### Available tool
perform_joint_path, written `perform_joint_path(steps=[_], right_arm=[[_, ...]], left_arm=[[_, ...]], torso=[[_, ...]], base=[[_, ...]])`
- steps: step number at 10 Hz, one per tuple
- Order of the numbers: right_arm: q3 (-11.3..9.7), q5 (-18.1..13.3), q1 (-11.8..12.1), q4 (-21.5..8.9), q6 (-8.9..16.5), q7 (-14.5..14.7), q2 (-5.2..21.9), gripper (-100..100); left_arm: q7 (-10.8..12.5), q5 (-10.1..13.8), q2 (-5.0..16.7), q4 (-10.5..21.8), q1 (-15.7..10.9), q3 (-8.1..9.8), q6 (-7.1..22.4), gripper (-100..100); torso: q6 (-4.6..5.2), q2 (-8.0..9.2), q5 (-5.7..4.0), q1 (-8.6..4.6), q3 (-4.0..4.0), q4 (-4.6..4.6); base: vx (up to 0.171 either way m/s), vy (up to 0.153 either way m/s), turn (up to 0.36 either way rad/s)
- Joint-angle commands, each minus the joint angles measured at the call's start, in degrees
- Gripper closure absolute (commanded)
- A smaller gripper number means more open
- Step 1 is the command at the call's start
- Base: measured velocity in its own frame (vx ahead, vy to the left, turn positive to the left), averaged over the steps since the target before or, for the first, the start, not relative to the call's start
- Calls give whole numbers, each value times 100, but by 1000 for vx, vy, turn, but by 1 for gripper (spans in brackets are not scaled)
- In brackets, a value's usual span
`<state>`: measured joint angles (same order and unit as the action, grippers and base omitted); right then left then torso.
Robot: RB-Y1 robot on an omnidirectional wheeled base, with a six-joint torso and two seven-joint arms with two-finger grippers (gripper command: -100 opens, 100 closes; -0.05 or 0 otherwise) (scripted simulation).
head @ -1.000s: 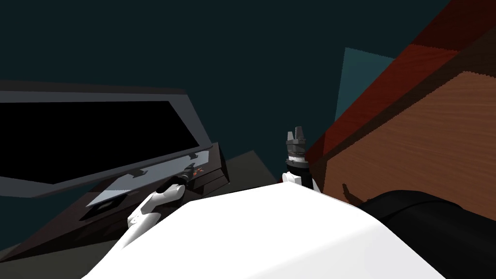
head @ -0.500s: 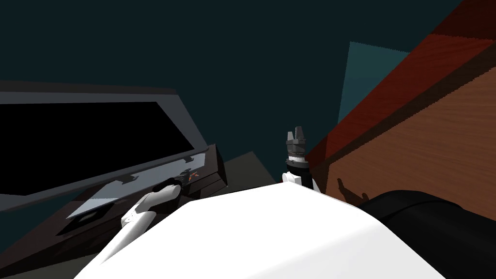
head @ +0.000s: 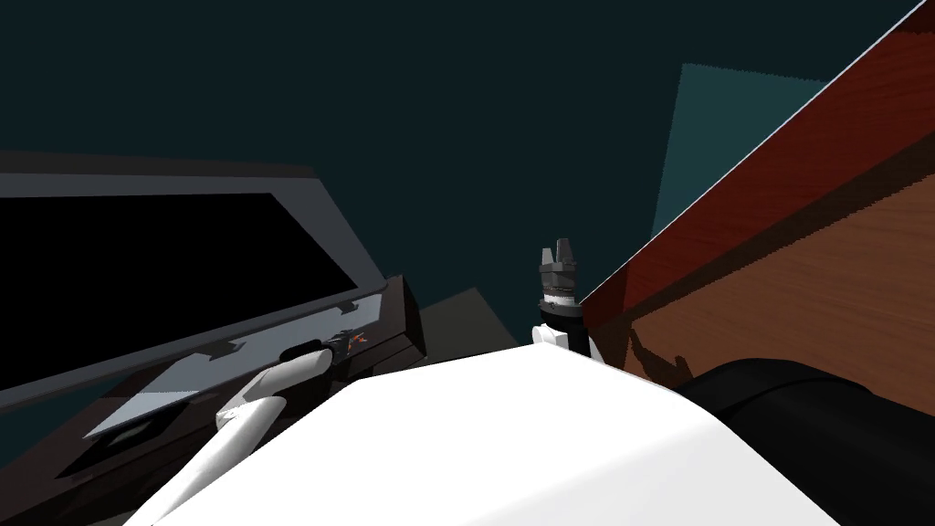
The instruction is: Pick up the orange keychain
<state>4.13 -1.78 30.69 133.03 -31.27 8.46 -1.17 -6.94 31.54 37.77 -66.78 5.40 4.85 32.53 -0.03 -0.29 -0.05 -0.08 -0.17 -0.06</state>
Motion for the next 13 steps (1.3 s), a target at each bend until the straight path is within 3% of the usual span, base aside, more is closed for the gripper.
perform_joint_path(steps=[1,2,5,6,7,8,9,11,13], right_arm=[[0,0,0,0,0,0,0,0],[0,0,0,0,0,0,0,0],[0,0,0,0,0,0,0,0],[0,0,0,0,0,0,0,0],[0,0,0,0,0,0,0,0],[0,0,0,0,0,0,0,0],[0,0,0,0,0,0,0,0],[1,0,0,0,0,0,1,0],[1,0,0,0,0,0,1,0]], left_arm=[[-4,125,66,246,-42,-7,184,-100],[27,287,151,462,-142,-8,395,-100],[61,444,229,849,-240,-12,718,-100],[97,596,299,1065,-333,-17,957,-100],[97,596,299,1133,-333,-17,971,-100],[135,742,360,1398,-422,-25,1189,-100],[135,742,360,1405,-422,-25,1213,-100],[213,1014,459,1837,-583,-45,1583,-100],[251,1139,499,2105,-655,-57,1853,-100]], torso=[[0,0,0,0,0,0],[-1,0,1,5,0,-1],[0,-3,2,6,-2,-1],[0,4,2,7,1,0],[-1,0,3,13,0,0],[0,3,4,17,1,0],[-1,-3,3,14,-2,-1],[-1,-3,4,21,-2,-1],[0,-14,4,20,-9,-4]], base=[[99,-17,2],[123,-1,5],[97,-12,5],[103,6,13],[92,14,8],[112,1,10],[104,7,12],[132,21,22],[136,19,9]])
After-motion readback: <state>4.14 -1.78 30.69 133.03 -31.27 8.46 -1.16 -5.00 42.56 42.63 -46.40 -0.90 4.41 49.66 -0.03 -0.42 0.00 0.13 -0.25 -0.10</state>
